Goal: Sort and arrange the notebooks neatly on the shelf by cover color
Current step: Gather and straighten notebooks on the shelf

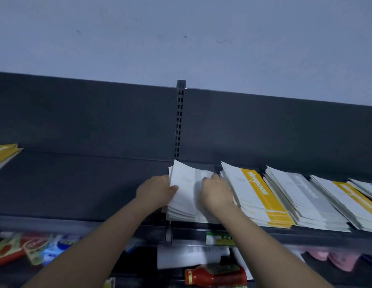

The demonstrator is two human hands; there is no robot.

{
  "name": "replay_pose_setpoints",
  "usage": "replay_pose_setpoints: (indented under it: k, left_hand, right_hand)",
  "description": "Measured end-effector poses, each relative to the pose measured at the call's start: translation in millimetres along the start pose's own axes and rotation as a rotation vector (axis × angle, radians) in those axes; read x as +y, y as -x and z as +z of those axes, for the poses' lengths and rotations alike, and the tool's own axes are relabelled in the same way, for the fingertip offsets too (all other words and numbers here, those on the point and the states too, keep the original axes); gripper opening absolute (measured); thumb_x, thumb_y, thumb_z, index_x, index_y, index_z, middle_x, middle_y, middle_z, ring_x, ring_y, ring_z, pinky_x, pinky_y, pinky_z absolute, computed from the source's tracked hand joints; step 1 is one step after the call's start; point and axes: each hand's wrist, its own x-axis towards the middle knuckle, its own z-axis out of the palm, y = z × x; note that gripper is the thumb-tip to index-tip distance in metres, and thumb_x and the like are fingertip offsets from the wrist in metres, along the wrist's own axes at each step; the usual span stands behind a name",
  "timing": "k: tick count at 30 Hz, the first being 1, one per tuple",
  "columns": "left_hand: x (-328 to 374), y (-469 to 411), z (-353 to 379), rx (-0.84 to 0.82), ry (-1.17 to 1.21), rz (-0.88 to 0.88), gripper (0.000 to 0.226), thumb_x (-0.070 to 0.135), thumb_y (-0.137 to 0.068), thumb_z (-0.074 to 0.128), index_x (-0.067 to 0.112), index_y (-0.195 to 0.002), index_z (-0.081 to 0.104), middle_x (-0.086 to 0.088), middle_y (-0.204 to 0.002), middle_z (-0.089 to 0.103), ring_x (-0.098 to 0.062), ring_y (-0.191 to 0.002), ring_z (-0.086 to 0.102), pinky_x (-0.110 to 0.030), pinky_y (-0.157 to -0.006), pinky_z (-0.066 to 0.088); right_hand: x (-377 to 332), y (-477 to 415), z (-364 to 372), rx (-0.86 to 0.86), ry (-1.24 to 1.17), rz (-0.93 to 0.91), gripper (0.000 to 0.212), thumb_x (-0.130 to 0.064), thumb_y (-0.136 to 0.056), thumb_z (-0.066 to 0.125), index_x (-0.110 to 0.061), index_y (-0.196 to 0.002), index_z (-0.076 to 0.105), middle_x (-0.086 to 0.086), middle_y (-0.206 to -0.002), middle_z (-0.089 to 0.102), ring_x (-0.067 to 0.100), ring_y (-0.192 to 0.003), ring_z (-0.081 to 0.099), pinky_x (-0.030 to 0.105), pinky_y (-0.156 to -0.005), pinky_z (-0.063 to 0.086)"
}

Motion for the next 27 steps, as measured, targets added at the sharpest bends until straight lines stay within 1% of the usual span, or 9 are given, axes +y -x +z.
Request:
replay_pose_setpoints:
  k: [2,4,7,10,13,15,20,27]
  left_hand:
    - [-9.6,4.9,-7.6,0.069,-0.043,0.022,0.04,0.048,-0.096,0.043,0.016,-0.119,0.052,-0.004,-0.122,0.058,-0.024,-0.11,0.056,-0.036,-0.085,0.048]
    - [-23.4,11.6,-17.4,0.164,-0.125,0.027,0.04,0.046,-0.097,0.042,0.017,-0.124,0.05,-0.004,-0.123,0.056,-0.025,-0.111,0.056,-0.036,-0.084,0.047]
    - [-50.0,20.9,-34.2,0.247,-0.253,0.0,0.032,0.04,-0.098,0.045,0.015,-0.117,0.053,-0.003,-0.117,0.056,-0.023,-0.109,0.054,-0.034,-0.077,0.046]
    - [-83.9,30.2,-52.7,0.218,-0.345,-0.053,0.029,0.034,-0.098,0.047,0.012,-0.116,0.052,-0.004,-0.117,0.054,-0.024,-0.112,0.051,-0.034,-0.074,0.043]
    - [-123.9,41.2,-70.0,0.185,-0.377,-0.129,0.031,0.032,-0.098,0.049,0.01,-0.119,0.051,-0.006,-0.12,0.053,-0.026,-0.114,0.052,-0.036,-0.078,0.046]
    - [-153.8,48.3,-80.3,0.177,-0.396,-0.172,0.032,0.032,-0.097,0.05,0.01,-0.121,0.051,-0.007,-0.122,0.053,-0.027,-0.115,0.052,-0.038,-0.081,0.047]
    - [-237.5,64.3,-105.4,0.142,-0.454,-0.248,0.035,0.033,-0.096,0.05,0.013,-0.125,0.049,-0.007,-0.126,0.052,-0.026,-0.118,0.05,-0.038,-0.086,0.047]
    - [-341.2,84.5,-136.1,0.133,-0.471,-0.325,0.033,0.031,-0.097,0.049,0.011,-0.123,0.05,-0.007,-0.123,0.053,-0.026,-0.119,0.05,-0.036,-0.082,0.046]
  right_hand:
    - [-10.0,-4.9,2.0,0.032,-0.044,-0.091,0.036,-0.024,-0.095,0.045,-0.006,-0.125,0.054,0.015,-0.131,0.046,0.03,-0.124,0.041,0.037,-0.096,0.042]
    - [-23.5,-9.3,3.8,0.049,-0.085,-0.157,0.037,-0.031,-0.097,0.045,-0.008,-0.122,0.057,0.013,-0.127,0.05,0.028,-0.122,0.043,0.036,-0.091,0.043]
    - [-51.3,-14.4,4.7,0.101,-0.11,-0.218,0.035,-0.033,-0.097,0.047,-0.009,-0.12,0.057,0.009,-0.123,0.052,0.026,-0.122,0.044,0.035,-0.086,0.045]
    - [-89.2,-18.9,5.7,0.116,-0.095,-0.302,0.033,-0.034,-0.096,0.049,-0.011,-0.118,0.055,0.008,-0.121,0.051,0.025,-0.12,0.044,0.035,-0.088,0.044]
    - [-132.4,-21.9,9.1,0.079,-0.029,-0.417,0.038,-0.034,-0.095,0.05,-0.012,-0.126,0.051,0.009,-0.126,0.05,0.028,-0.119,0.044,0.039,-0.093,0.042]
    - [-163.3,-23.1,13.7,0.056,0.013,-0.478,0.038,-0.034,-0.095,0.05,-0.011,-0.126,0.05,0.011,-0.126,0.051,0.029,-0.118,0.045,0.038,-0.093,0.041]
    - [-246.5,-21.1,29.3,-0.058,0.016,-0.577,0.044,-0.036,-0.097,0.048,-0.014,-0.134,0.045,0.01,-0.131,0.046,0.027,-0.123,0.04,0.037,-0.096,0.039]
    - [-360.1,-15.5,55.5,-0.092,0.016,-0.665,0.048,-0.04,-0.096,0.049,-0.015,-0.137,0.043,0.009,-0.135,0.045,0.028,-0.125,0.04,0.037,-0.099,0.039]
